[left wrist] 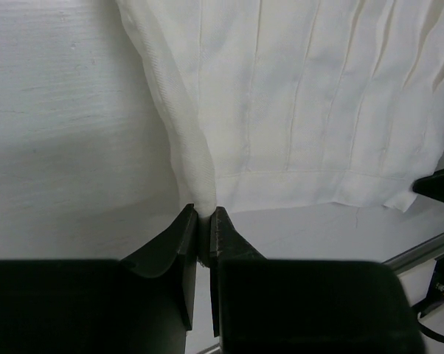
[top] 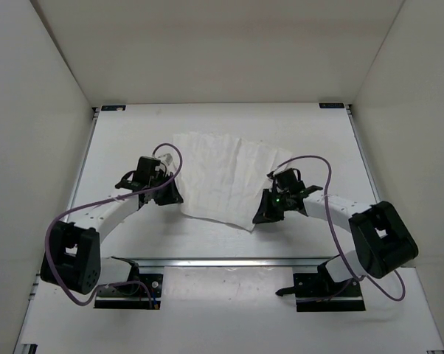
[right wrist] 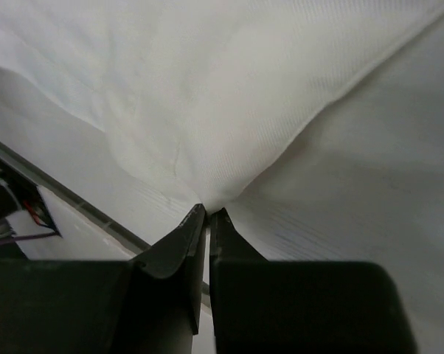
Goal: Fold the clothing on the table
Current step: Flatten the skirt out
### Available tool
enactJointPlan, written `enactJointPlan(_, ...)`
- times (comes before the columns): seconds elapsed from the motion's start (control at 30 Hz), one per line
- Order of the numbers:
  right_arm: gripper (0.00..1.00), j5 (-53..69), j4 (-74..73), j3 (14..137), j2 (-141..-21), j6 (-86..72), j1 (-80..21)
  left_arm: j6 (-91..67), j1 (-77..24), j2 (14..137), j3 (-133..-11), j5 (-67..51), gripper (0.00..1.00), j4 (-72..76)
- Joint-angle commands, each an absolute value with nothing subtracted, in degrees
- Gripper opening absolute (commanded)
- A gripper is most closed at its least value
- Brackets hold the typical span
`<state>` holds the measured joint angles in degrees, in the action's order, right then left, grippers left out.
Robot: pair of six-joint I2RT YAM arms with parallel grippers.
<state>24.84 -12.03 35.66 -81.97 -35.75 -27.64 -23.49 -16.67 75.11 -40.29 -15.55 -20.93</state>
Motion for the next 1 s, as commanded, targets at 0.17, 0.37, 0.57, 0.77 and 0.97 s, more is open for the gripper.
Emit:
enactJointPlan(0.17,0.00,27.2,-25.0,85.2,-92.1,-18.8,-16.3,-19.3,-12.7,88.8,-84.3,-13.4,0.00,-30.0)
enactJointPlan(0.37,0.00,20.2,-27.7,93.4,-86.5,-12.8,-19.3,-20.0,-13.5,76.2,-80.6,-10.6,0.00,-23.0)
enactJointPlan(0.57,0.00,26.9,-15.7,59.3,-77.3,-19.1,-16.3,-25.3,-13.4,64.8,-49.9,-11.8,0.00,-15.8)
enactJointPlan(0.77,0.00,28.2,-14.1,40.9,-75.2,-21.8,-16.4,-28.7,-16.9,66.9,-36.2,-10.8,0.00,-20.1)
enactJointPlan(0.97,0.00,27.3,-26.6,35.7,-68.4,-24.5,-17.9,-28.0,-20.1,64.9,-35.0,-10.4,0.00,-37.1)
